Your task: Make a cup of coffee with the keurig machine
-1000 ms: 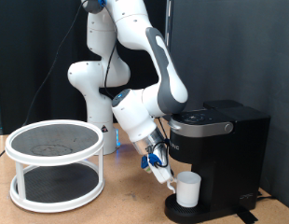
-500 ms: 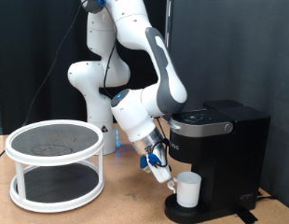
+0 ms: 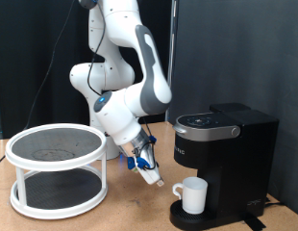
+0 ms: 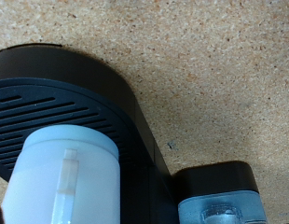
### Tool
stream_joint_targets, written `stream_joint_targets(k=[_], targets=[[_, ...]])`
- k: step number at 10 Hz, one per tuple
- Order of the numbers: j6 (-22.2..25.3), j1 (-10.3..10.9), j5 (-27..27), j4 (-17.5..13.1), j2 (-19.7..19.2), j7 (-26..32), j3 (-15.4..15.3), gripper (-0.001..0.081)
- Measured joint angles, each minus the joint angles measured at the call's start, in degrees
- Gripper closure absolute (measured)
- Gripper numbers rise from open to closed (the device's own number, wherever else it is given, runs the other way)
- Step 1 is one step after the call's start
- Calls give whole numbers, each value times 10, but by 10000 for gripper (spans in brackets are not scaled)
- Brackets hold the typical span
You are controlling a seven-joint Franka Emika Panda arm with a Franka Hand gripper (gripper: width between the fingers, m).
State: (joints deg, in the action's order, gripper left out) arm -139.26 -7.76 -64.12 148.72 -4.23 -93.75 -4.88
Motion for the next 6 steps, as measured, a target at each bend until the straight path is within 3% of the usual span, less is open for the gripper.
stream_joint_targets(k=[2,4,6], targets=[[-3,0,17,5,-2,-2,-3,72],[42,-1,32,26,18,13,-1,72],[97,-5,4,44,61,53,3,72]])
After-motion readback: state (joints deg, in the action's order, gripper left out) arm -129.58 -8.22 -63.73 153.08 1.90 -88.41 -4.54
